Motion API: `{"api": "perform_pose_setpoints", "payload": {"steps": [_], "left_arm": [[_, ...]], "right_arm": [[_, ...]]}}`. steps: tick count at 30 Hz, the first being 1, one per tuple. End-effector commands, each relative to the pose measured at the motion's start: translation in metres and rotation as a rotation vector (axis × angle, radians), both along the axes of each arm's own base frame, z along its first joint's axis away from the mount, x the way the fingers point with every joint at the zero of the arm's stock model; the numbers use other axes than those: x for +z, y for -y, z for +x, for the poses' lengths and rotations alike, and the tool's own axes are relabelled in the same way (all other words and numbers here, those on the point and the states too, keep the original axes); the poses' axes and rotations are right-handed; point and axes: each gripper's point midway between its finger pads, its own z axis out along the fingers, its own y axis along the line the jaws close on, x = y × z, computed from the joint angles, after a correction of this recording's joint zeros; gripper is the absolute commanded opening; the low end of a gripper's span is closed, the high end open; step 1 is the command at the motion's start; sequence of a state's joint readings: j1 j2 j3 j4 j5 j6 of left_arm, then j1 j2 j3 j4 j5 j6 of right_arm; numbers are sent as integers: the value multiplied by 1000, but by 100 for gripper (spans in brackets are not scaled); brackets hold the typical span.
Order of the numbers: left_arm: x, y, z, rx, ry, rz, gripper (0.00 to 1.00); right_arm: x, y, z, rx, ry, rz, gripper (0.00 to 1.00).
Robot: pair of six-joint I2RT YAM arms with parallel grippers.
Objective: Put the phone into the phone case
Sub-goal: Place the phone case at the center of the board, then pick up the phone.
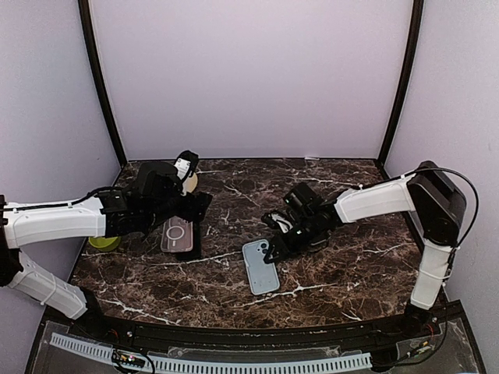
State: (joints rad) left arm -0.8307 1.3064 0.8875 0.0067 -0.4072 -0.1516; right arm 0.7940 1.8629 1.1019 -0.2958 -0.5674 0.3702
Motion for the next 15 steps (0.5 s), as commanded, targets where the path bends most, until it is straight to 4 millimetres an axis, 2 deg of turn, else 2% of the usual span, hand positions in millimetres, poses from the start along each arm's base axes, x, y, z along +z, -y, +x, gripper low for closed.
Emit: {"api": "perform_pose_setpoints", "payload": {"steps": [1,4,7,9,11,13,15], "left_arm": [[16,1,12,-3,52,-19,84],[10,-4,14,12,27,-21,84],[14,-10,14,23,45,-4,84],[16,-12,14,23,56,-1,84],[17,-12,14,19,63,2,84],[16,-12,14,11,65,7,84],[15,-11,15,10,63,12,84]], "right_arm": [[-2,11,27,-89,82,-115,34],[18,16,46,-140,185,-160,46],[54,24,69,-196,338,-181,57],[80,38,83,-244,448,-211,71],[94,60,102,-314,550,-297,96],[98,86,120,-377,593,-398,98],[95,104,133,-399,578,-464,99]]}}
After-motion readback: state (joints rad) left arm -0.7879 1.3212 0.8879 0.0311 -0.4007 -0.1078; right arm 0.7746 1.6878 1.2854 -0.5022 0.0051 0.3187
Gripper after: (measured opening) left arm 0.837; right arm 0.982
